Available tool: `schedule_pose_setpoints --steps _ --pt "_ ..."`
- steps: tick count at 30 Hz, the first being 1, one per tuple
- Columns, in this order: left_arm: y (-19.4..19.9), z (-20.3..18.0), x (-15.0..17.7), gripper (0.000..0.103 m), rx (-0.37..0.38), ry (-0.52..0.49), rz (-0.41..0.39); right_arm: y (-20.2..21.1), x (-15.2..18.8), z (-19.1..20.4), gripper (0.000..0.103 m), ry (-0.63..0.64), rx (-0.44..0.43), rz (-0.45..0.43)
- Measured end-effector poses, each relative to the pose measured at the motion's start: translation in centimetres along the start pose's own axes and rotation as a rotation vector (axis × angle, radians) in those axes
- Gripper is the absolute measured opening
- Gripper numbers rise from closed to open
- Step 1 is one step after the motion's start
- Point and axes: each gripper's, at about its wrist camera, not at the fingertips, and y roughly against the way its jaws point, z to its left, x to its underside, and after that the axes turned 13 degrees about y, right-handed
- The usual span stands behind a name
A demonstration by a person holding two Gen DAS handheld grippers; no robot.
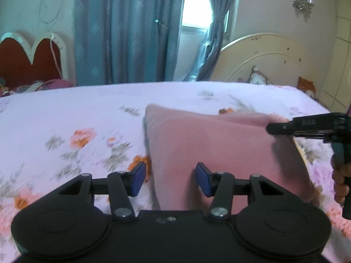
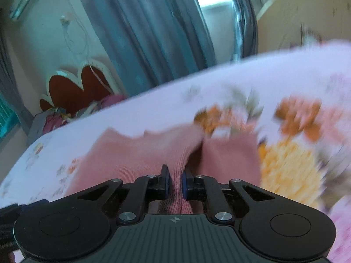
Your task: Fold small clothes
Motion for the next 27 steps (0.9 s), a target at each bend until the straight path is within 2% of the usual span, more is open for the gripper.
schedule_pose_setpoints --steps 3,5,7,9,11,14,19,23,27 --pt "-0.5 -1.0 -0.2 0.049 0.029 -0.011 -0.012 1.3 0.1 -1.0 0.010 0.042 0.080 -0.021" --pt "-1.3 -1.6 0.0 0.050 0.041 -0.015 0.007 0.0 1.1 -2.2 0.010 0.017 0.096 0.049" --pt "-2.7 -1.8 0.5 0.050 0.044 -0.014 0.063 -1.8 2.5 -3.7 0.011 -0.079 0.060 0.148" --pt "-3.6 -1.7 0.9 0.051 0.039 -0.005 0.095 -1.7 3.0 -4.3 0.011 -0.133 0.038 0.143" --pt "-3.9 -1.6 0.9 0.056 0.027 -0.005 0.099 -0.7 2.8 -4.7 0.011 -0.160 0.017 0.134" --pt "-3.8 -1.2 0.8 0.055 0.027 0.000 0.112 1.3 2.9 -5.2 0.012 -0.174 -0.021 0.137" --pt "-2.6 -1.3 1.7 0.054 0.048 -0.016 0.153 5.1 4.9 -4.0 0.012 -0.163 -0.054 0.165" --pt "-2.3 -1.2 3.2 0.054 0.048 -0.031 0.191 6.7 6.3 -3.1 0.012 -0.143 -0.086 0.185" --pt "-2.0 -1.1 3.8 0.054 0.049 -0.033 0.205 7.4 7.2 -2.2 0.012 -0.068 -0.099 0.214"
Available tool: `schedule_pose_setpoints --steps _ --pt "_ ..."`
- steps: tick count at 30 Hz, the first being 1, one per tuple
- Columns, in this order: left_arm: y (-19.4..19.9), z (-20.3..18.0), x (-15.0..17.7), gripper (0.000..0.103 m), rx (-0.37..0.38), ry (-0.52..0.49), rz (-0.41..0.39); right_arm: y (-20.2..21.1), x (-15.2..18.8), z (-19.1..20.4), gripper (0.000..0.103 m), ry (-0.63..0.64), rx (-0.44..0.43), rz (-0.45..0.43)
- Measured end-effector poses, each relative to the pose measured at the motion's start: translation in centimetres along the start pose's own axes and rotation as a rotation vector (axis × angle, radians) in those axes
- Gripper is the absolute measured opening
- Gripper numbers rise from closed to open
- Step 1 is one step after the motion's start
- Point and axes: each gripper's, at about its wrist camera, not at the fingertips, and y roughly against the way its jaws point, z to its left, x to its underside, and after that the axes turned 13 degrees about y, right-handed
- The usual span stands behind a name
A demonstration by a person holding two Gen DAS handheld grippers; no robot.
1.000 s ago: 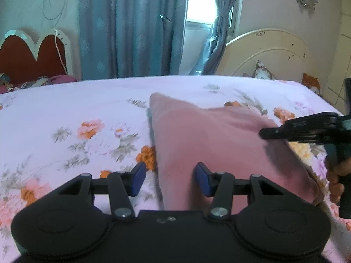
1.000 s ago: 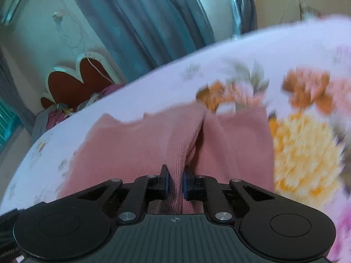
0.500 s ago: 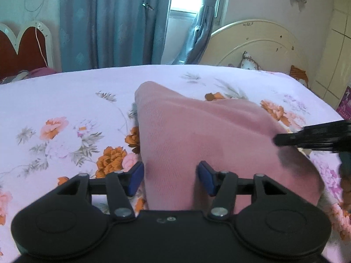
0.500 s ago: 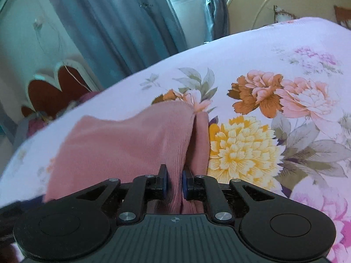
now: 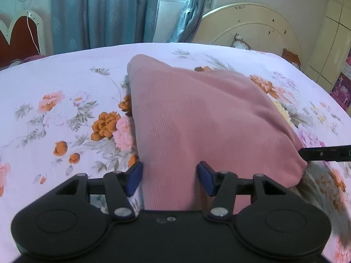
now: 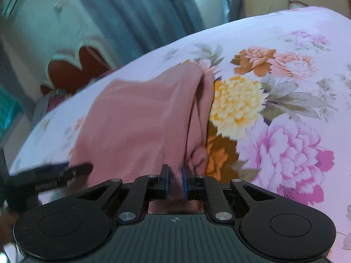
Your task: Fold small clothes
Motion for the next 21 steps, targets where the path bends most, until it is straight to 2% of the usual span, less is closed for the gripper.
schedule_pose_setpoints --steps 3,5,6,7,8,10,11,12,15,17,18,21 --pt "0.1 -0.2 0.3 0.054 -0.005 -0.009 0.008 0.2 0.3 0.1 0.013 0.007 -0.003 0.009" --pt "0.1 -0.2 0.5 0.054 -0.009 -0.012 0.010 0.4 0.4 0.3 0.018 0.025 -0.016 0.020" --pt "0.1 -0.2 0.5 0.054 -0.010 -0.012 0.011 0.5 0.5 0.5 0.036 0.043 -0.019 0.027" --pt "0.1 -0.2 0.6 0.054 -0.011 -0.012 0.012 0.6 0.5 0.7 0.063 0.064 -0.022 0.036" --pt "0.1 -0.2 0.7 0.054 -0.012 -0.012 0.012 0.6 0.6 0.9 0.067 0.086 -0.022 0.033" --pt "0.0 -0.3 0.7 0.054 -0.015 -0.015 0.010 0.4 0.6 1.2 0.066 0.123 -0.007 0.036" --pt "0.0 -0.4 0.7 0.054 -0.016 -0.015 0.010 0.4 0.5 1.3 0.060 0.123 -0.010 0.031" --pt "-0.1 -0.4 0.7 0.054 -0.017 -0.013 0.010 0.3 0.4 1.2 0.049 0.113 -0.020 0.031" --pt "-0.1 -0.4 0.7 0.056 -0.021 -0.020 0.008 0.0 0.1 0.9 0.047 0.082 -0.055 0.035" --pt "-0.2 -0.4 0.7 0.056 -0.021 -0.027 0.007 0.0 0.1 1.1 0.018 0.101 -0.051 0.039" --pt "-0.3 -0.4 0.7 0.057 -0.022 -0.031 0.007 0.1 0.0 1.2 0.012 0.113 -0.060 0.038" --pt "-0.5 -0.4 0.7 0.060 -0.026 -0.039 0.009 0.9 -0.3 2.3 0.011 0.212 -0.037 0.048"
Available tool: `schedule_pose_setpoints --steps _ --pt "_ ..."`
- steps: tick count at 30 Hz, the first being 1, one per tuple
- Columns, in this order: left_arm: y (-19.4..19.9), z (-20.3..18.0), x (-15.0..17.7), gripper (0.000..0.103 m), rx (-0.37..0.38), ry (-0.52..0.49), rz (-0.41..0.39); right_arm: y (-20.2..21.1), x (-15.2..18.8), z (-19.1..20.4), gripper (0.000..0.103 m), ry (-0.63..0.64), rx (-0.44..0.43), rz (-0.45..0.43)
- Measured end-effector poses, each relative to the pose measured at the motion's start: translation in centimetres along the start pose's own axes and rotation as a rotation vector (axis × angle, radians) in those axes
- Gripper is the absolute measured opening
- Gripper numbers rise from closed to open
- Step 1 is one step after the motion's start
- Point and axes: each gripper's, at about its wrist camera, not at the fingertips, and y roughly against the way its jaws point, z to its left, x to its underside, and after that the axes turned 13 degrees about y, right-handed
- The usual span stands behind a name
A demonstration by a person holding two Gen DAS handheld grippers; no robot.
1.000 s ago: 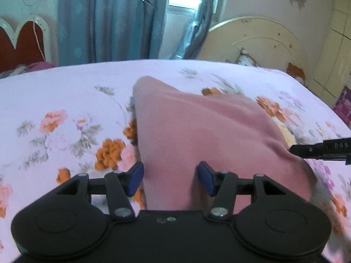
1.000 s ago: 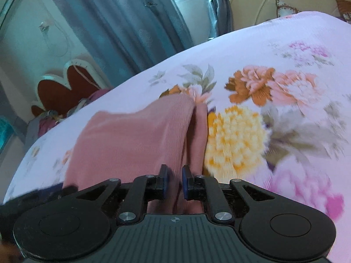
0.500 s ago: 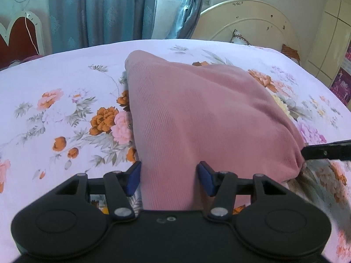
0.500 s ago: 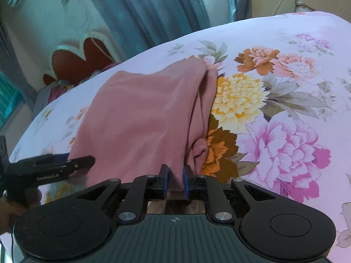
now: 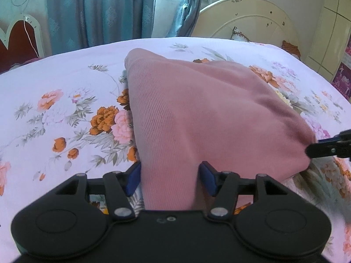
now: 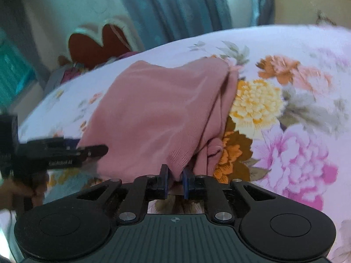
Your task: Fold small clothes
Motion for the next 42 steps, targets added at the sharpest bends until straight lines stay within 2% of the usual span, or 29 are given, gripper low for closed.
schedule_pose_setpoints --steps 2,3,5,7,11,16,17,18,19,20,21,24,27,30,32,33,34,38,39,41,42 --pt "0.0 0.1 -0.1 0.062 0.001 0.000 0.003 0.9 0.0 -0.2 0.010 -0.010 0.000 -0.014" --pt "-0.1 0.1 0.0 0.062 -0.001 0.000 0.003 0.9 0.3 -0.7 0.002 -0.038 -0.005 0.002" --pt "-0.2 0.3 0.0 0.063 0.001 0.001 0.009 -0.2 1.5 -1.8 0.002 -0.048 0.055 0.091" --pt "-0.1 0.3 -0.2 0.062 0.002 0.004 0.015 -0.8 2.3 -2.6 0.000 -0.097 0.041 0.137" --pt "1.1 0.3 -0.7 0.060 0.022 0.013 -0.001 1.1 0.8 -2.8 0.000 -0.112 0.064 0.015" --pt "2.2 0.3 -2.9 0.060 0.049 0.042 -0.058 1.0 -2.1 -3.9 0.003 -0.156 0.063 -0.071" --pt "2.0 0.3 -3.6 0.060 0.050 0.050 -0.062 0.5 -2.7 -4.3 0.008 -0.176 0.053 -0.083" --pt "1.7 0.3 -4.2 0.060 0.050 0.057 -0.065 -0.1 -3.2 -4.5 0.032 -0.187 0.051 -0.094" --pt "1.1 0.4 -5.2 0.060 0.047 0.073 -0.070 -0.8 -3.8 -4.7 0.070 -0.191 0.059 -0.108" --pt "0.7 0.5 -5.9 0.061 0.048 0.089 -0.073 -1.2 -4.3 -4.8 0.080 -0.189 0.070 -0.123" --pt "0.0 0.7 -6.7 0.061 0.051 0.110 -0.071 -1.9 -4.9 -5.0 0.080 -0.187 0.072 -0.132" --pt "-1.9 1.8 -8.9 0.061 0.048 0.198 -0.069 -4.2 -7.0 -5.7 0.078 -0.211 0.064 -0.133" --pt "-3.7 3.3 -11.0 0.061 0.059 0.305 -0.070 -6.7 -8.6 -7.0 0.063 -0.238 0.086 -0.128" --pt "-5.6 4.1 -12.2 0.059 0.071 0.349 -0.049 -9.3 -9.6 -8.7 0.061 -0.280 0.118 -0.103" --pt "-6.8 4.5 -12.6 0.050 0.084 0.364 -0.042 -10.6 -9.9 -9.9 0.045 -0.312 0.130 -0.086" --pt "-7.2 4.6 -12.6 0.045 0.094 0.368 -0.039 -11.3 -10.0 -10.4 0.030 -0.333 0.123 -0.078" --pt "-7.6 4.6 -12.5 0.039 0.102 0.369 -0.037 -11.8 -10.0 -10.6 0.025 -0.343 0.113 -0.075" --pt "-7.7 3.5 -11.6 0.032 0.094 0.324 -0.080 -11.0 -9.8 -9.5 0.015 -0.252 0.179 -0.110" --pt "-7.3 3.0 -11.5 0.032 0.098 0.296 -0.097 -10.3 -9.5 -9.2 0.008 -0.222 0.220 -0.131" --pt "-7.0 2.1 -11.1 0.034 0.101 0.230 -0.124 -11.0 -8.6 -9.6 0.008 -0.184 0.286 -0.080" --pt "-7.5 1.7 -11.0 0.035 0.076 0.213 -0.116 -11.6 -8.1 -10.2 0.008 -0.201 0.278 -0.059"
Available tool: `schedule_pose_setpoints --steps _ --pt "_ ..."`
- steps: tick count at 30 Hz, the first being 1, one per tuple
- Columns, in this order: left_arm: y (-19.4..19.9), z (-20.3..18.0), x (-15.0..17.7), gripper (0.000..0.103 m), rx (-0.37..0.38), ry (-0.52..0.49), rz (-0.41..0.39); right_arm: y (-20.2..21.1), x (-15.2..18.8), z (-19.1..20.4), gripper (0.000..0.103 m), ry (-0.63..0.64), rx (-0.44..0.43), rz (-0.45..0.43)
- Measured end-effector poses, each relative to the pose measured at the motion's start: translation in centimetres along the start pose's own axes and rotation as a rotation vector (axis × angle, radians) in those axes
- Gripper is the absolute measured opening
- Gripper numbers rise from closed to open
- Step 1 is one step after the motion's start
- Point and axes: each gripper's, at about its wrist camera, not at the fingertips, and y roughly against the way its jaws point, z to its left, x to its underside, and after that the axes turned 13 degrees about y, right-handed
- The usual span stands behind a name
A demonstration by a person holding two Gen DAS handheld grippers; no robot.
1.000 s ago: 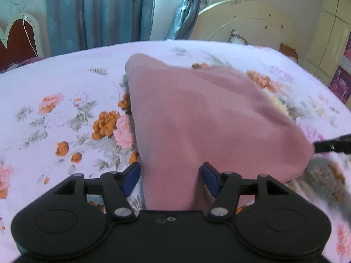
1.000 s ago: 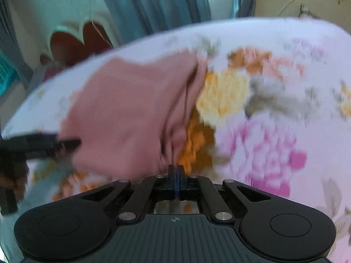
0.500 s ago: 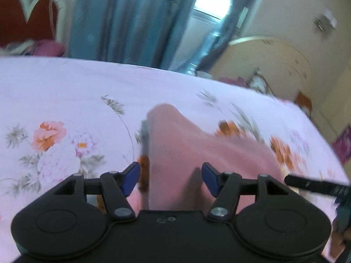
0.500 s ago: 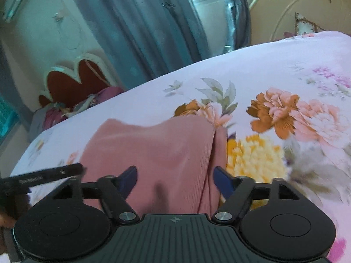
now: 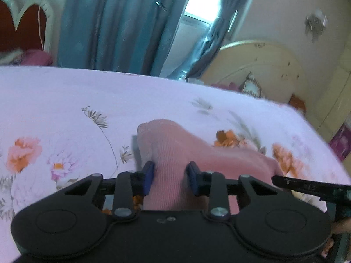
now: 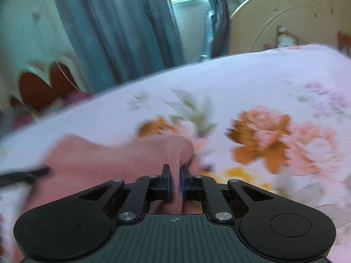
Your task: Fold small clothes
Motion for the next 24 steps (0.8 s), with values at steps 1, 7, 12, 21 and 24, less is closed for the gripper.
schedule_pose_setpoints --steps 1,7,12,21,24 --pt "-0.6 0.0 0.1 0.038 -0.027 -0.003 0.010 0.0 0.0 -0.1 0.008 0.000 0.002 -0.007" --pt "1.9 -1.2 -0.3 0.040 -0.057 -0.083 -0.101 2.6 -1.0 0.3 0.025 0.006 0.067 -0.083" --pt "-0.2 -2.5 -0.4 0.040 -0.061 -0.137 -0.055 2.7 -2.9 3.3 0.025 0.078 0.025 -0.125" --pt "0.5 -1.6 0.3 0.043 -0.082 -0.089 -0.049 -0.5 -0.9 3.0 0.024 0.126 0.124 -0.027" --pt "3.2 -1.4 1.0 0.043 -0.057 -0.102 -0.078 1.6 -0.8 2.8 0.024 0.130 0.105 -0.056"
